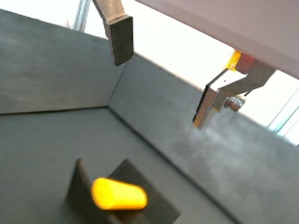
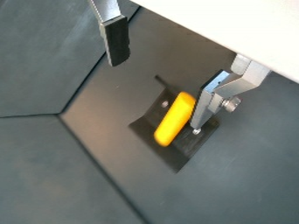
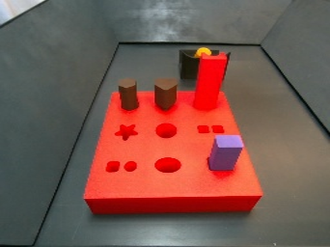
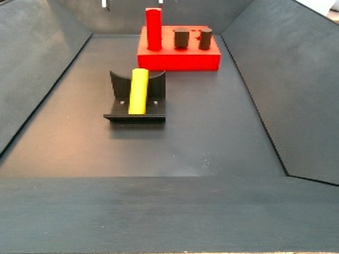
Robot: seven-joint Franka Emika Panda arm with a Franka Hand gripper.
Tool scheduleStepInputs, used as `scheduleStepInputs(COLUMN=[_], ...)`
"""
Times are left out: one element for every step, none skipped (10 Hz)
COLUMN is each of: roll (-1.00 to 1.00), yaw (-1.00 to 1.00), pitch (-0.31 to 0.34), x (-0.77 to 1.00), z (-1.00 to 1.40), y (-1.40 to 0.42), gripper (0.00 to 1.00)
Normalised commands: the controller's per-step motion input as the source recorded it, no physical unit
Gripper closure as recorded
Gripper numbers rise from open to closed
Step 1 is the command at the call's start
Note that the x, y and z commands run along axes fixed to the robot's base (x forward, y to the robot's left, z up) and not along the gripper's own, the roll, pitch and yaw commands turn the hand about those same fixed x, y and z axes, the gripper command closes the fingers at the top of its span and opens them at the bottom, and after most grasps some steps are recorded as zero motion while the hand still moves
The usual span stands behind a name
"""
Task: Pick up the oval object. Move up. Place the oval object on the fixture. Regrasp the oval object. Move to above the board. Insert the oval object.
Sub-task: Regrasp the oval object.
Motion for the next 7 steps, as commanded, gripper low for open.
scheduleStepInputs(roll=[1.00,0.96,0.70,0.58,0.34,0.24,0.10], yaw=[0.08,0.11,0.13,0.14,0.16,0.18,0.23], pitch=[0.134,0.159,0.153,0.142,0.118,0.085,0.045], x=[0.08,0.09,0.09,0.09,0.09,0.08,0.03], z=[-0.01,-0.01,-0.01,-0.01,-0.01,0.00,-1.00], y=[-0.03,-0.04,-0.04,-0.04,-0.03,-0.03,0.08], gripper=[0.00,0.00,0.00,0.00,0.00,0.00,0.00])
